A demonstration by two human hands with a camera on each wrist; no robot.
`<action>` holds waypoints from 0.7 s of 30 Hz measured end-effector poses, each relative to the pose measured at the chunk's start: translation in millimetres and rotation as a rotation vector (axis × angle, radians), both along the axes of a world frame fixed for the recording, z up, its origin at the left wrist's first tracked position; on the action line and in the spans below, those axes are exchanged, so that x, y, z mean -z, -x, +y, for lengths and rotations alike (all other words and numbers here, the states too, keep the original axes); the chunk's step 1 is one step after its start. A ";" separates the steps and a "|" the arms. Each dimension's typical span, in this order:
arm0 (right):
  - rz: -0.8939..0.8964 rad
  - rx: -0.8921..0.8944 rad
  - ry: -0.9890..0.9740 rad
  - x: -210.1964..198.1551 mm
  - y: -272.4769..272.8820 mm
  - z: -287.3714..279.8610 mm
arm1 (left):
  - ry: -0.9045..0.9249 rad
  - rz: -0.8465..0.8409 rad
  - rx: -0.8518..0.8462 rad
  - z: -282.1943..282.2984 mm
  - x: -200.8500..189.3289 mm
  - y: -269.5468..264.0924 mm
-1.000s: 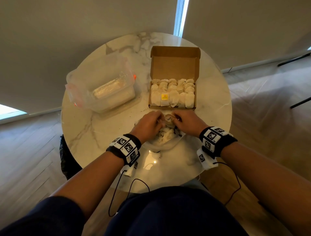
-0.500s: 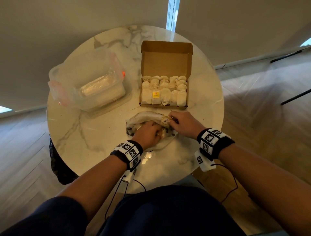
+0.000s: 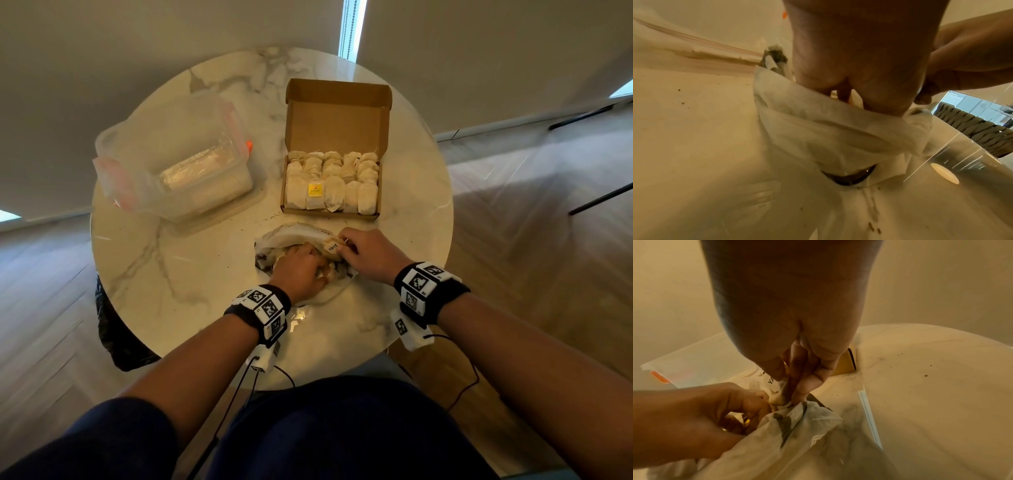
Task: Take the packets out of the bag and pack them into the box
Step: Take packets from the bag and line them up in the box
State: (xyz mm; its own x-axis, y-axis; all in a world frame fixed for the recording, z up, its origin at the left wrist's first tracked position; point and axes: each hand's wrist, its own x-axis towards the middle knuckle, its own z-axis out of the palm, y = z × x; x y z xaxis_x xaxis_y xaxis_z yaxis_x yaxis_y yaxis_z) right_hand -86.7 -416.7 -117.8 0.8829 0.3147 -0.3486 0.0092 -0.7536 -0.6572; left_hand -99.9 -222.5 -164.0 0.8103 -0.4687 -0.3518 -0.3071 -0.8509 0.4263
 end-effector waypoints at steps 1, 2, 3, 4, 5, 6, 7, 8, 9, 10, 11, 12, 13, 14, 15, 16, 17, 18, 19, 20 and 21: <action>0.006 -0.010 0.006 -0.2 0.2 -0.4 | 0.044 0.030 -0.016 1.6 -3.0 -1.0; 0.012 -0.019 0.014 -0.4 -0.1 -1.1 | 0.088 0.056 -0.033 4.1 -5.7 -2.3; 0.015 -0.026 0.019 -0.7 -0.7 -1.8 | 0.124 0.076 -0.049 7.0 -10.1 -3.6; 0.016 -0.034 0.025 -1.3 -1.5 -2.7 | 0.158 0.083 -0.063 10.5 -13.9 -4.7; 0.014 -0.044 0.028 -1.8 -2.3 -3.2 | 0.190 0.086 -0.081 14.9 -18.0 -5.9; 0.012 -0.053 0.031 -2.6 -3.3 -3.4 | 0.217 0.083 -0.100 20.0 -21.4 -6.7; 0.010 -0.061 0.033 -3.0 -4.3 -3.5 | 0.235 0.077 -0.116 25.1 -25.6 -7.3; 0.010 -0.065 0.033 -3.2 -5.5 -3.5 | 0.244 0.059 -0.125 29.9 -29.3 -8.2; 0.006 -0.069 0.030 -3.8 -6.9 -3.2 | 0.249 0.034 -0.125 34.4 -33.4 -9.3; -0.002 -0.076 0.025 -4.6 -8.5 -2.2 | 0.255 0.017 -0.117 38.5 -37.8 -10.5; -0.017 -0.085 0.019 -5.3 -10.1 -1.2 | 0.268 0.004 -0.097 41.6 -43.2 -11.8; -0.034 -0.096 0.013 -6.6 -11.5 0.6 | 0.278 -0.006 -0.067 43.8 -47.5 -12.6; -0.053 -0.107 0.005 -8.1 -12.8 2.9 | 0.282 -0.013 -0.030 45.6 -51.0 -13.5; -0.071 -0.115 -0.001 -9.4 -13.8 5.5 | 0.283 -0.029 0.002 47.4 -53.6 -14.0; -0.087 -0.120 -0.007 -10.0 -15.1 8.2 | 0.286 -0.060 0.025 49.0 -54.9 -14.7; -0.099 -0.123 -0.014 -10.4 -16.1 10.9 | 0.296 -0.104 0.039 50.0 -55.5 -15.3; -0.107 -0.126 -0.022 -10.3 -17.0 13.7 | 0.316 -0.136 0.047 50.4 -56.9 -15.8; -0.105 -0.132 -0.030 -10.8 -17.8 16.6 | 0.338 -0.146 0.044 50.4 -58.4 -16.5; -0.100 -0.142 -0.039 -12.0 -18.3 19.7 | 0.356 -0.135 0.031 49.6 -61.0 -17.4; -0.096 -0.156 -0.046 -12.8 -18.3 22.5 | 0.368 -0.118 0.009 48.6 -63.5 -18.1; -0.099 -0.172 -0.054 -14.0 -18.1 24.9 | 0.370 -0.102 -0.019 47.6 -65.5 -18.8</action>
